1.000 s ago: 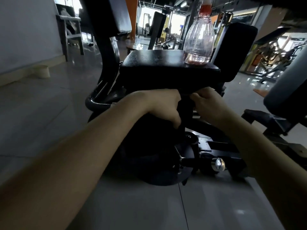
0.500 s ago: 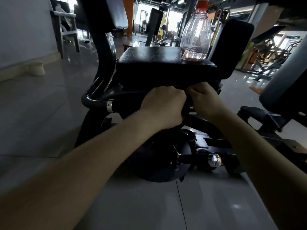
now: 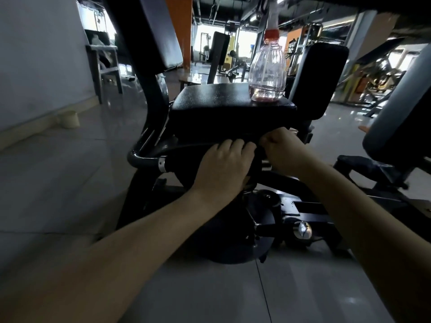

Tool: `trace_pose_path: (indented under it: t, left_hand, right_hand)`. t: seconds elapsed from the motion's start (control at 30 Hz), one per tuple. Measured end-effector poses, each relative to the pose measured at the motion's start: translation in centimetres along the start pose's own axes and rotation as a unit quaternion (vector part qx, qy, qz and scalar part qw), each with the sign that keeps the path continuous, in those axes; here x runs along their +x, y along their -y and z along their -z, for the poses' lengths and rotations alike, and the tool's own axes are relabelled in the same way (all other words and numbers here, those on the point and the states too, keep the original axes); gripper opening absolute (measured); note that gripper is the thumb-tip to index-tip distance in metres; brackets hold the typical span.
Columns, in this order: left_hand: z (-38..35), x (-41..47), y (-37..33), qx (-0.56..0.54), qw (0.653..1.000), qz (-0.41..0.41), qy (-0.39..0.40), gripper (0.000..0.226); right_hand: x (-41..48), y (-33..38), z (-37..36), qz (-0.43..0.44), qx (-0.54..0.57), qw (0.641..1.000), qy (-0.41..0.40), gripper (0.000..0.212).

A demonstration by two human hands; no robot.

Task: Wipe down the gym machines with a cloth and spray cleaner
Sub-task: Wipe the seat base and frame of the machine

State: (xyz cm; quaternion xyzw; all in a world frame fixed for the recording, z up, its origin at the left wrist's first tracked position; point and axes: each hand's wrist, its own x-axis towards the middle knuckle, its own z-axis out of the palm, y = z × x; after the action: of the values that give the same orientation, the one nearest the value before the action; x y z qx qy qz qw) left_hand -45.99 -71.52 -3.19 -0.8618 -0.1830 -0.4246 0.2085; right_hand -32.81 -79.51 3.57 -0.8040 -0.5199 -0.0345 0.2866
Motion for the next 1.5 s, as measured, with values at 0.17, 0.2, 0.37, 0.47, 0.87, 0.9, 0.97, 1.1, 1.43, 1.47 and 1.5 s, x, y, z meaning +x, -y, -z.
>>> trace_pose_path:
  t: [0.17,0.2,0.37,0.47,0.87,0.9,0.97,1.1,1.43,1.47,1.5]
  left_hand:
    - [1.9,1.8,1.2,-0.062,0.990,-0.019,0.126,0.036]
    - [2.2,3.1,1.6,-0.104,0.972,0.002,0.211,0.025]
    - [2.1,7.6,3.8,-0.341,0.763,0.099,0.541,0.046]
    - [2.2,5.9,2.6,-0.220,0.875,0.070,0.426,0.035]
    - [2.4,2.9,4.3,-0.232,0.937,0.042,0.256,0.082]
    - [2.3,3.6,4.4,-0.269,0.918,0.084,0.279,0.076]
    - [1.8,4.3,4.3,-0.309,0.900,0.137,0.275,0.068]
    - [1.6,3.3,4.8,-0.378,0.878,0.144,0.255,0.061]
    - [2.4,3.4,4.6,-0.312,0.891,0.053,0.326,0.052]
    - [2.3,3.7,4.7,-0.337,0.879,0.056,0.333,0.056]
    - [2.2,3.8,4.8,-0.356,0.871,0.057,0.333,0.061]
  right_hand:
    - [0.0,-0.1,0.2,0.005,0.029,1.000,-0.010,0.036]
    - [0.0,-0.1,0.3,0.013,0.027,0.999,-0.011,0.035]
    - [-0.2,0.1,0.6,0.029,-0.004,1.000,-0.003,0.037]
    - [-0.4,0.3,0.9,0.035,-0.030,0.999,0.006,0.036]
    - [0.1,0.7,1.8,0.069,-0.123,0.989,0.048,0.038]
    - [0.4,0.6,1.7,0.060,-0.109,0.991,0.048,0.040]
    - [0.7,0.3,1.4,0.038,-0.081,0.995,0.047,0.044]
    - [0.7,0.0,1.5,0.007,-0.014,0.998,0.059,0.044]
    - [0.3,1.1,1.3,0.011,-0.070,0.996,0.055,0.035]
    - [0.2,1.2,1.4,0.015,-0.080,0.995,0.052,0.036]
    - [0.2,1.1,1.3,0.013,-0.083,0.995,0.051,0.036]
